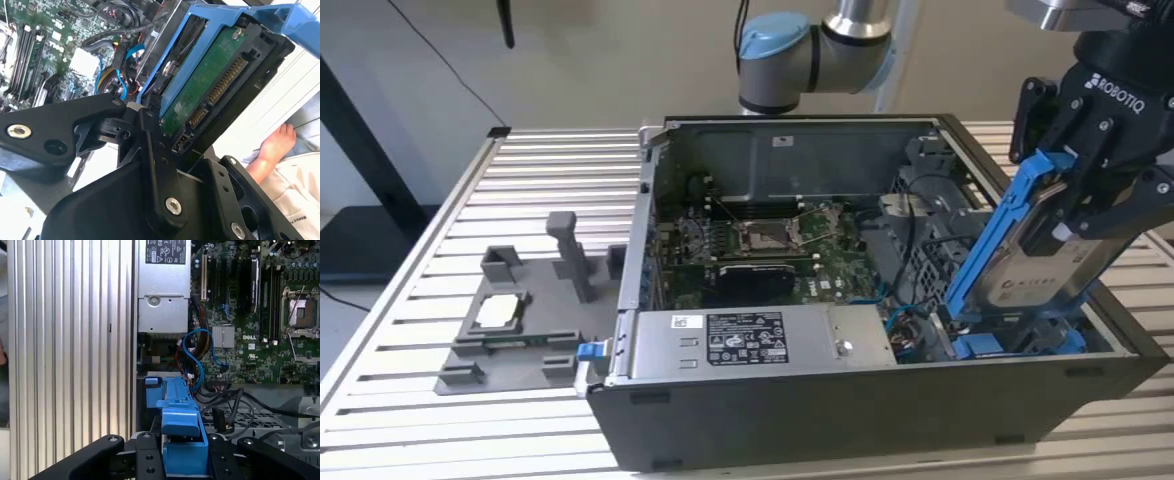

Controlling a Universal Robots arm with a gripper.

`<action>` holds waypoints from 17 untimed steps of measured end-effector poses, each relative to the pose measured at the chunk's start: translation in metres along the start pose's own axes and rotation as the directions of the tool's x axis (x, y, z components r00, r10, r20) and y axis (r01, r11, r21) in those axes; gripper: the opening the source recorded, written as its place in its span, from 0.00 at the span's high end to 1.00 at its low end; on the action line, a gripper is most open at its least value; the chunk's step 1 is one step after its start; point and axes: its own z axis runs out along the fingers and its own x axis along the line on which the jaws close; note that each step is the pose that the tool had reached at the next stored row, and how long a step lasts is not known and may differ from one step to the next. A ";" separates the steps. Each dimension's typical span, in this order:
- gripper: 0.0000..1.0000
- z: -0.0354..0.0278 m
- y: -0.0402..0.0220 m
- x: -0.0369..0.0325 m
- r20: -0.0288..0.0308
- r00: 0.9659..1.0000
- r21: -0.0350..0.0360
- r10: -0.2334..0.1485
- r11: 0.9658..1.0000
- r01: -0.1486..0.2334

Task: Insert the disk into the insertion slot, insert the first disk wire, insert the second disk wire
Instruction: 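Insert the disk into the insertion slot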

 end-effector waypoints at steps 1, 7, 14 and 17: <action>0.67 0.0009 0.0000 0.0000 0.000 1.000 0.000 0.000 1.000 0.000; 0.67 0.0053 -0.0004 0.0000 -0.001 1.000 0.000 -0.018 1.000 0.018; 0.67 0.0099 -0.0014 -0.0001 -0.002 0.999 0.001 -0.051 0.999 0.051; 0.67 0.0123 -0.0017 -0.0001 -0.002 0.999 0.001 -0.054 0.999 0.054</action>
